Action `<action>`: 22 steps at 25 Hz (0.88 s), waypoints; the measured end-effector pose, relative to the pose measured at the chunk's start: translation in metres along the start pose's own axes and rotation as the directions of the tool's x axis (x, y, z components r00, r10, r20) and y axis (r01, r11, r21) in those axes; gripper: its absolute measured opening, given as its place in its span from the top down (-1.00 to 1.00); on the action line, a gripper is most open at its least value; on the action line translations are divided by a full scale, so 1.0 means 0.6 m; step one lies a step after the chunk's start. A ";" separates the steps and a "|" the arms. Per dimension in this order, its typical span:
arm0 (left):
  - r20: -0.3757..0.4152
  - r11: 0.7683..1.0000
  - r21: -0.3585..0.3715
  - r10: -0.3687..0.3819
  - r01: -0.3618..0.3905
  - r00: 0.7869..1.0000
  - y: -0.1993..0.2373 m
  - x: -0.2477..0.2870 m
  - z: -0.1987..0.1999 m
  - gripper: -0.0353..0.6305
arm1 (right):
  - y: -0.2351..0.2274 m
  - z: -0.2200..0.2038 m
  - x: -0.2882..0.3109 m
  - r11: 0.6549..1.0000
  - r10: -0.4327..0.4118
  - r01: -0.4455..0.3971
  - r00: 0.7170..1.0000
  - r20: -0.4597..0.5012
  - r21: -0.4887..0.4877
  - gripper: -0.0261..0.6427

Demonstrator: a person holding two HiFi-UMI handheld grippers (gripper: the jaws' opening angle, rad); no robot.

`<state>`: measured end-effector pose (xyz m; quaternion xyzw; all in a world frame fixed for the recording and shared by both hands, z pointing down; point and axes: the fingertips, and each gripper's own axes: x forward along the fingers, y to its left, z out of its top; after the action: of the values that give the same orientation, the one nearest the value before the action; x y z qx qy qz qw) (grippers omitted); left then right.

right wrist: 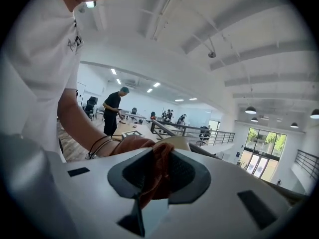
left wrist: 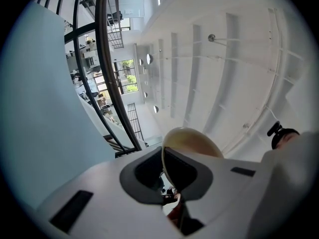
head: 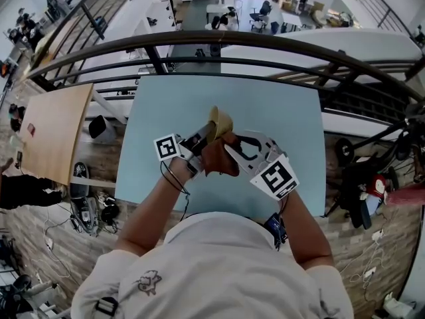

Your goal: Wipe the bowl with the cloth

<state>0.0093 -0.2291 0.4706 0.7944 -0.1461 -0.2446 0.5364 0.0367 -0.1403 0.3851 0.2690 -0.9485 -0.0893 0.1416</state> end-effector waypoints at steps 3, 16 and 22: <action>-0.025 1.000 0.004 -0.014 0.014 1.000 -0.004 -0.001 -0.013 0.83 | -0.020 0.020 -0.014 1.000 -0.030 0.030 0.999 0.032 -0.007 0.64; -0.203 0.968 0.066 -0.223 0.240 0.954 -0.098 0.017 -0.087 0.83 | -0.115 -0.007 -0.019 0.986 -0.136 0.130 0.989 0.056 0.103 0.65; -0.161 0.965 0.045 -0.248 0.259 0.955 -0.111 0.024 -0.078 0.82 | -0.109 -0.059 0.002 0.974 -0.120 0.115 0.993 0.011 0.197 0.65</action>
<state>0.0446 -0.1743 0.4200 0.8402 -0.0092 -0.2445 0.4839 0.0783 -0.1990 0.4028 0.3363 -0.9366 -0.0066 0.0981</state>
